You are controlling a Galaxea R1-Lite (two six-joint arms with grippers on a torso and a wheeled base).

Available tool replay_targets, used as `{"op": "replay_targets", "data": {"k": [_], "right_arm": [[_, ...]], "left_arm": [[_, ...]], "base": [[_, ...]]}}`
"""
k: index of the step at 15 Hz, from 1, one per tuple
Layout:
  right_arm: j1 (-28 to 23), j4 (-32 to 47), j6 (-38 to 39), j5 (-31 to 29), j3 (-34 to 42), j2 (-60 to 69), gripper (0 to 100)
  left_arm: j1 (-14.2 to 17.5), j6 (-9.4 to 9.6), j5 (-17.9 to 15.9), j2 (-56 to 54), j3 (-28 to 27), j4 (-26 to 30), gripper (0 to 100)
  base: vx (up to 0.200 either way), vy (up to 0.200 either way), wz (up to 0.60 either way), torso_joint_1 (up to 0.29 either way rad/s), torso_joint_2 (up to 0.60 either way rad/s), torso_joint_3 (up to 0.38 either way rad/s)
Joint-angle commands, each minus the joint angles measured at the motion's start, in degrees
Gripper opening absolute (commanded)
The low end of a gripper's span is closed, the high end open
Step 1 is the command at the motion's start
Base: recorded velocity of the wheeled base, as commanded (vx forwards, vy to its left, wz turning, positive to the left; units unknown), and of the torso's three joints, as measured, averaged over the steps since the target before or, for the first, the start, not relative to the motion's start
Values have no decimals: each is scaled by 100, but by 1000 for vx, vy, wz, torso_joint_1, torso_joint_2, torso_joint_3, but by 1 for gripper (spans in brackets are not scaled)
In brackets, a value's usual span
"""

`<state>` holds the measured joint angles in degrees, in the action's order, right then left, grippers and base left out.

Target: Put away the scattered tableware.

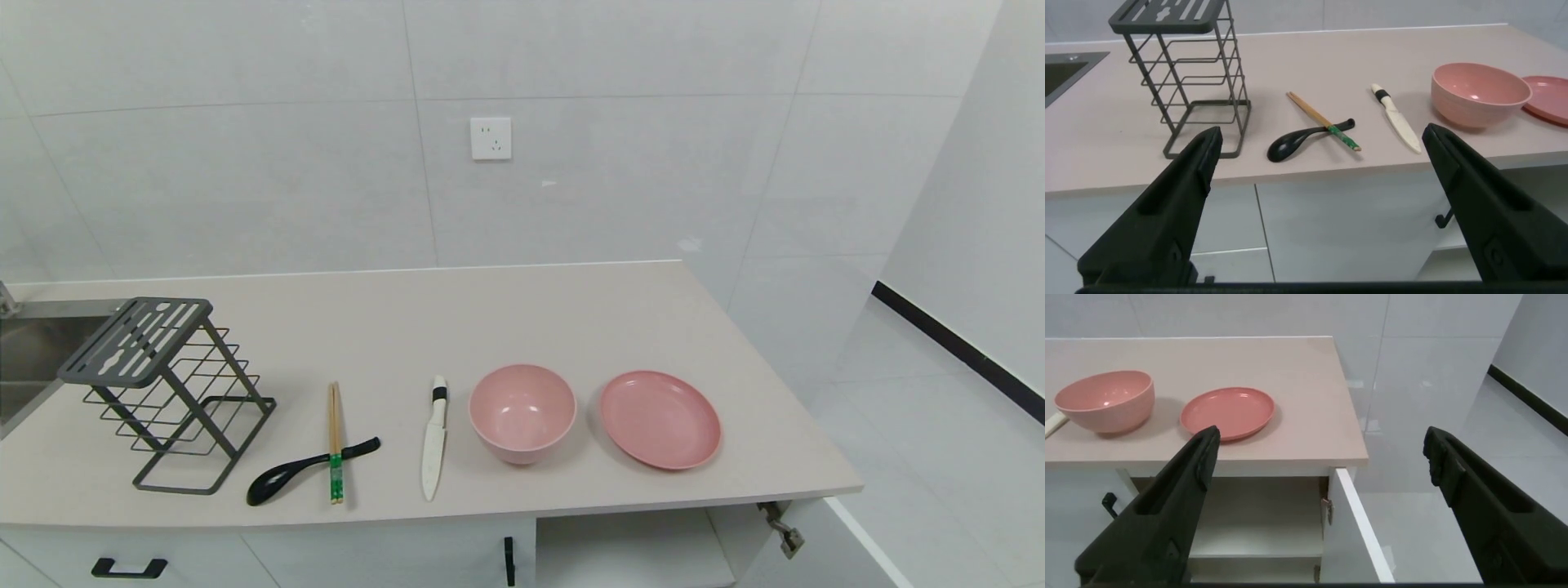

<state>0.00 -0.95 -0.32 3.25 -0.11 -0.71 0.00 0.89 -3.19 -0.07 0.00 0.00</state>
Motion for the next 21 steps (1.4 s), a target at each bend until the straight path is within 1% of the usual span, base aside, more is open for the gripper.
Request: {"op": "replay_targets", "data": {"k": [1,2,3,5,8,11,14,16,17,18,20,21], "right_arm": [[-35,-845,137,132,-552,-52,100],[-70,-678,137,342,-877,-237,100],[-70,-459,137,527,-1017,-421,100],[-53,-177,128,826,-1035,-852,100],[35,-195,102,931,-1070,-1643,100],[343,-213,102,1046,-1211,-2654,100],[545,-221,102,1054,-1501,-3717,100],[615,-626,93,1063,-1571,-4631,100],[615,-986,84,1054,-1562,-5062,100],[615,-1188,84,1054,-1562,-5299,100],[615,-1935,67,1054,-1536,-6082,100],[615,-2120,67,1063,-1553,-6319,100]], "left_arm": [[0,-1,3,7,0,0,100],[0,8,3,7,0,0,100],[0,8,3,7,0,0,100],[0,16,3,7,0,0,100],[0,16,3,7,0,0,100],[0,16,3,7,0,0,100],[0,16,3,7,0,0,100],[0,16,3,7,0,0,100],[0,16,3,7,0,0,100],[0,16,3,7,0,0,100],[0,16,3,7,0,0,100],[0,16,3,7,0,0,100]], "base": [[0,0,0,0,0,0],[0,0,0,0,0,0],[0,0,0,0,0,0],[0,0,0,0,0,0],[0,0,0,0,0,0],[0,0,0,0,0,0],[0,0,0,0,0,0],[0,0,0,0,0,0],[0,0,0,0,0,0],[0,0,0,0,0,0],[0,0,0,0,0,0],[0,0,0,0,0,0]]}}
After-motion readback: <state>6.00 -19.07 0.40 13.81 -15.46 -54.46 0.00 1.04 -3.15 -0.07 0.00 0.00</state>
